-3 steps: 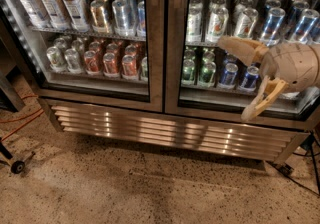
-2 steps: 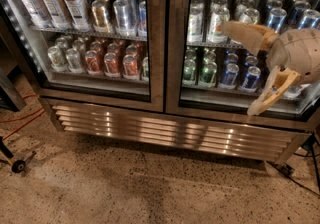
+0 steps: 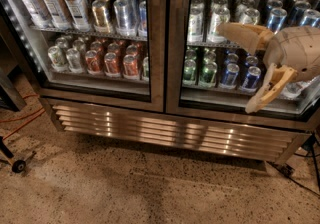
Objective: Open left fridge door
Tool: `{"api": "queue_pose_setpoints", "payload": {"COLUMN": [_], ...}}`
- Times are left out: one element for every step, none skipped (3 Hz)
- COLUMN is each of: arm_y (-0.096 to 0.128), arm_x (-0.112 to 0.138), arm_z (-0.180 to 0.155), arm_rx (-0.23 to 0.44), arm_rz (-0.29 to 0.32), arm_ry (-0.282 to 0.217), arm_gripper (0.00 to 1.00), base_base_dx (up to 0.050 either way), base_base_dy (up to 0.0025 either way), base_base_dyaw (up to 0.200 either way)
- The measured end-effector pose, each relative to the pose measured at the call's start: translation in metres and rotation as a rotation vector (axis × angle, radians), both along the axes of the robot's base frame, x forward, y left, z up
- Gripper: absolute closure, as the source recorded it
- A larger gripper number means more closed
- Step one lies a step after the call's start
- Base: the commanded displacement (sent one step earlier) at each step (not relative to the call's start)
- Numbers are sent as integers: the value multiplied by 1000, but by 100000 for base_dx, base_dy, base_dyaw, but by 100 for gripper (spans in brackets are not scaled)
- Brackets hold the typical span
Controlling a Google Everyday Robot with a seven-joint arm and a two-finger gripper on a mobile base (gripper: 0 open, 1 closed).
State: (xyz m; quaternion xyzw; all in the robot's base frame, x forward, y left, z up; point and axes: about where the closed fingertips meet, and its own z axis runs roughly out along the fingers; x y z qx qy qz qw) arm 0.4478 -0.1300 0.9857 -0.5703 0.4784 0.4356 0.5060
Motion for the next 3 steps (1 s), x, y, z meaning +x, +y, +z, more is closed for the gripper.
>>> {"api": "queue_pose_setpoints", "payload": {"arm_y": [-6,-6,-6], "arm_x": [9,9,9], "arm_z": [-1,-1,-1], "arm_rx": [37,37,37], "arm_rz": [-5,-5,-5], "arm_ry": [89,89,89], "arm_gripper": [0,0,0], "base_base_dx": [0,3336,3540], "base_base_dy": [0,249,247], "base_base_dyaw": [0,14770,14028]}}
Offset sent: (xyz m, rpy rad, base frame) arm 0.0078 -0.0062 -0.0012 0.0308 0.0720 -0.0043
